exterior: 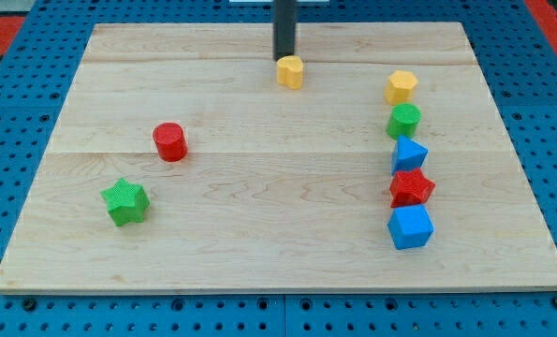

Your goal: Slide the yellow heart above the yellow hexagon

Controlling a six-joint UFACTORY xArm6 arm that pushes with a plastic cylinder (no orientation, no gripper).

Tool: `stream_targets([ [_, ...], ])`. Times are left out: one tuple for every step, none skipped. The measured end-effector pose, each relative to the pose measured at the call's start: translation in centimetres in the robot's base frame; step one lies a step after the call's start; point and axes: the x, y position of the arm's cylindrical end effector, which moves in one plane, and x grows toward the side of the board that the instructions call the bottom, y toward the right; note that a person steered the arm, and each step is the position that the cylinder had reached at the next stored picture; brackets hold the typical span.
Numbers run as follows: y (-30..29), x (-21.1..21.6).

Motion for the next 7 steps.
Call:
stream_targets([
  [-4.7,3.2],
  [-3.3,5.3],
  [-1.9,4.6],
  [-0.1,4.0],
  [1.8,3.0],
  [3.6,1.7],
  [4.7,0.4],
])
